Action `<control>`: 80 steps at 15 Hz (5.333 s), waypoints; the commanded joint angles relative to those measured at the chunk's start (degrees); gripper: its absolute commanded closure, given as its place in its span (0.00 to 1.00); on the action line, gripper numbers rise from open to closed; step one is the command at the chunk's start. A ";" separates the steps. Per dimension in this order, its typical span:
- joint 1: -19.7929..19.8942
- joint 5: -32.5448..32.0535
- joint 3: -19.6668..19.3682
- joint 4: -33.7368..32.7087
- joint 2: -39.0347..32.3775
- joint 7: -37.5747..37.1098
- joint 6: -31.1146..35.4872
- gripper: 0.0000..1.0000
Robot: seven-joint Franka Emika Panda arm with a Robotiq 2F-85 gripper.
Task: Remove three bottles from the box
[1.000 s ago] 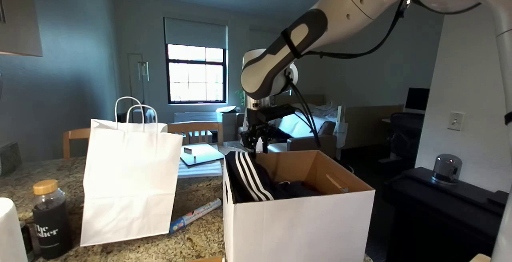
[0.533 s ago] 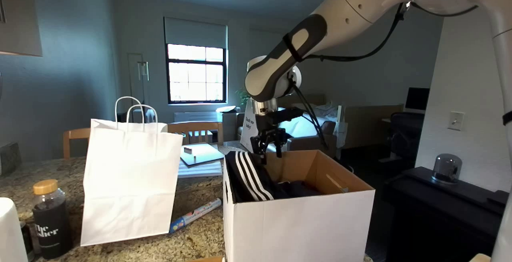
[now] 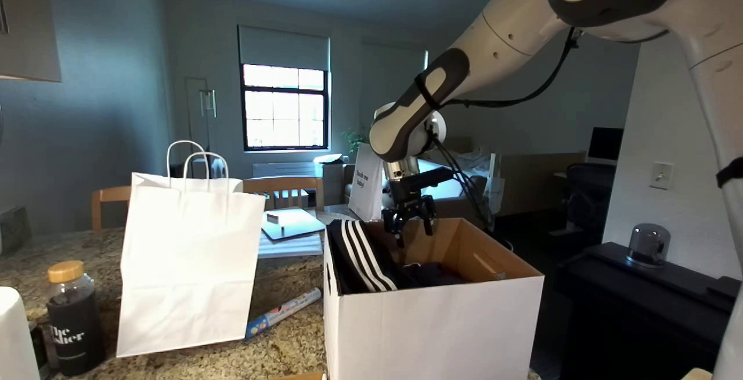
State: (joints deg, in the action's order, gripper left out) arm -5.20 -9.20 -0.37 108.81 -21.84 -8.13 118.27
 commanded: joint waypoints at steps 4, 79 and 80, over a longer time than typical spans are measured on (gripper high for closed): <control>-0.23 0.53 0.13 -5.05 -11.04 -0.40 -0.73 0.00; -1.38 2.79 2.75 -7.29 -13.18 9.65 0.15 0.28; -1.29 2.77 2.83 -7.08 -13.25 9.93 0.78 0.23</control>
State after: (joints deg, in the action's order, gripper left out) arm -7.56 -6.17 2.16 99.75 -35.46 0.94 115.21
